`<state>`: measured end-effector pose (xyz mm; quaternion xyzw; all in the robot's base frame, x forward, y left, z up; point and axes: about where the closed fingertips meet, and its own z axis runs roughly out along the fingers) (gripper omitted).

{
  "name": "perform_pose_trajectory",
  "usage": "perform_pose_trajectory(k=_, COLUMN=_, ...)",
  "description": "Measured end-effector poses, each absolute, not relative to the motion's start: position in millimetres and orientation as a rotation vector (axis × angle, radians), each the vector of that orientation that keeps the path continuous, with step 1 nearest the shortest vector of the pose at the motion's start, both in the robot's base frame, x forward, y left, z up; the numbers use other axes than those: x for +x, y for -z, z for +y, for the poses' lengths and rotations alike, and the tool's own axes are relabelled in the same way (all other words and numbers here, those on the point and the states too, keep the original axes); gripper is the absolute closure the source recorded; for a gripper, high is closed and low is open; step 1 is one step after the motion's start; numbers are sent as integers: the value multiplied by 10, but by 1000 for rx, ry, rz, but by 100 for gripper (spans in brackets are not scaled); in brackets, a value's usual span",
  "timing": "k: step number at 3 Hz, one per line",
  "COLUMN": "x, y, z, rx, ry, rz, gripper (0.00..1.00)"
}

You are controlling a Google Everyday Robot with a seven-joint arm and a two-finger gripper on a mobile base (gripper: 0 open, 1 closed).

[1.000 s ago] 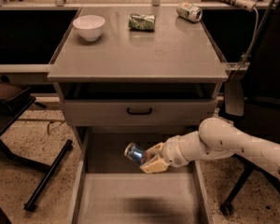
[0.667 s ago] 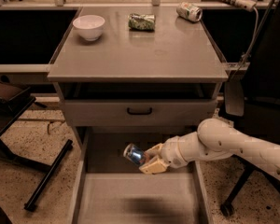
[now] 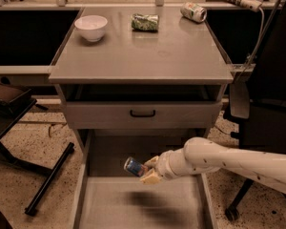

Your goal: Place redbull can into middle drawer

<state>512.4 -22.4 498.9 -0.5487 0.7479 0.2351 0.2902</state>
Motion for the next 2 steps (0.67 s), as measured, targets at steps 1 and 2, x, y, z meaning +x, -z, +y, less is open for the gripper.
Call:
perform_pose_trajectory(k=1, x=5351, y=-4524, z=-218, rx=-1418, ry=-538, rz=2055, gripper=100)
perform_pose_trajectory(k=2, x=5385, y=-4202, z=-284, rx=-1407, ry=-479, rz=2117, gripper=100)
